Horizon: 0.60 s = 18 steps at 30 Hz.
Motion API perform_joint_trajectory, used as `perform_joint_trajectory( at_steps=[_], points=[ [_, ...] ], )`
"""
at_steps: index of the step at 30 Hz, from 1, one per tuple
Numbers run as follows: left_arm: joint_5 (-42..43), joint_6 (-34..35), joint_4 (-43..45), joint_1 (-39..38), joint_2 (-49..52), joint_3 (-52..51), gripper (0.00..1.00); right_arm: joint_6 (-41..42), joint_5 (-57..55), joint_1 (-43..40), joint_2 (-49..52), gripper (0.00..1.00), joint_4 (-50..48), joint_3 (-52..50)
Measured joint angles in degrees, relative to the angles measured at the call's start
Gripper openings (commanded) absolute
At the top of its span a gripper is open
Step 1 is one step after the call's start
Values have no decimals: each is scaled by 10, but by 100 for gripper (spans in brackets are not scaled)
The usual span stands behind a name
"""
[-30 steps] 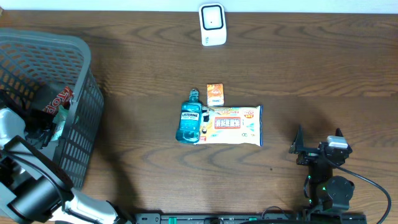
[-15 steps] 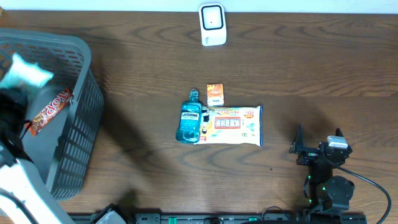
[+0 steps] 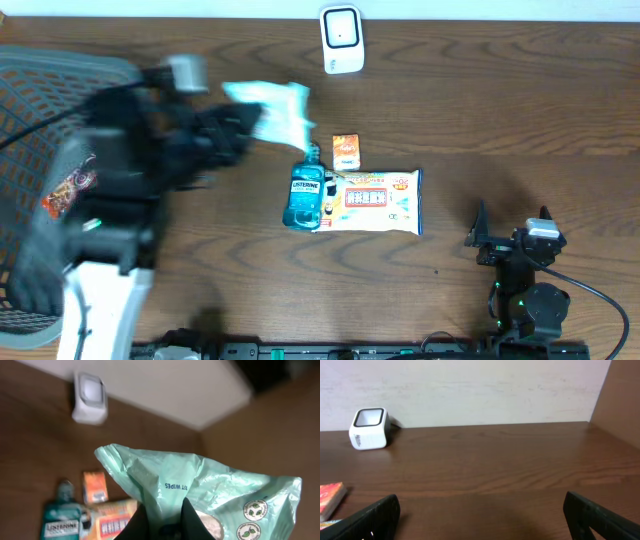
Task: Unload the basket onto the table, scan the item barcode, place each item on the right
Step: 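Carry the wipes pack out and lower it onto the snack bag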
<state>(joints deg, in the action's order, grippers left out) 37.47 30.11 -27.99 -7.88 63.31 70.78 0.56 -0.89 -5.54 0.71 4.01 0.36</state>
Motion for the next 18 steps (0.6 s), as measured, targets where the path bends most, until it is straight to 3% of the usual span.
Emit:
perform_joint_trajectory(
  at_steps=[7,14,18],
  points=[
    [-175,-21,81,-217,155,0,7,0,0,0,0,99,0,0],
    [-228,-28,256,-312,355,0,7,0,0,0,0,99,0,0],
    [-235,-30,305,-341,447,0,8,0,0,0,0,99,0,0]
  ],
)
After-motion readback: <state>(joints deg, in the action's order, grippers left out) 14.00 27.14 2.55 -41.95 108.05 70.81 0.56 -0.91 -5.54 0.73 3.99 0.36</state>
